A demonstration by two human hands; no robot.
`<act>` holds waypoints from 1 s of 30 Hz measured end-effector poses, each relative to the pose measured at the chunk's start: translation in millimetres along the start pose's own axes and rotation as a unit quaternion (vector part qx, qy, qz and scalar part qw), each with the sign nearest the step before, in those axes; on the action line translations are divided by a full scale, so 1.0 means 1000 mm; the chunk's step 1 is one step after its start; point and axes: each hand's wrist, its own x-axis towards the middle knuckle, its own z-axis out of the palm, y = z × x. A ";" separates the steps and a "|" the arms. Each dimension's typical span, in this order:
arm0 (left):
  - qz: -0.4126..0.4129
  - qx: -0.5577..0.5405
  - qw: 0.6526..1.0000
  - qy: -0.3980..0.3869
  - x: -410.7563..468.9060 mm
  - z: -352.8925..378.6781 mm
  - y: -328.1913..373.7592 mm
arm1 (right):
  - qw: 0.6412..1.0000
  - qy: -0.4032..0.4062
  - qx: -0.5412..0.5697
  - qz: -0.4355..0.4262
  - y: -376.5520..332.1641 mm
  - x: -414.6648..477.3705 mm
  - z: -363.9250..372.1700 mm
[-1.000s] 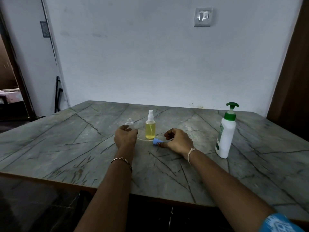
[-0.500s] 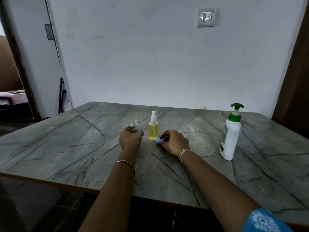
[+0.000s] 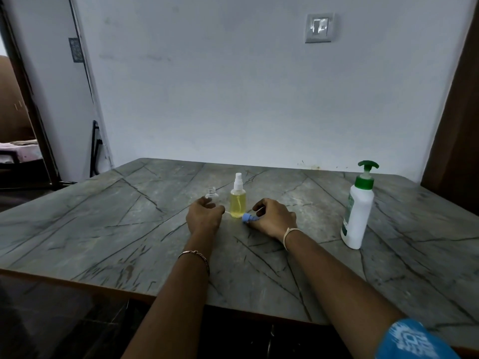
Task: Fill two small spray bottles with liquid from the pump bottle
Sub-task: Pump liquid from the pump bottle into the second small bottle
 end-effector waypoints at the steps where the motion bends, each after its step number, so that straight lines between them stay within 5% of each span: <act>1: 0.001 0.000 1.000 0.000 -0.001 -0.001 0.001 | 1.000 0.000 -0.002 0.001 0.000 -0.001 -0.001; 17: 0.140 0.032 0.979 -0.143 -0.069 0.022 0.027 | 0.999 -0.002 0.038 -0.019 0.026 -0.034 -0.052; 30: 0.135 0.042 0.963 -0.230 -0.105 0.052 0.023 | 0.977 0.202 0.068 -0.027 0.054 -0.078 -0.105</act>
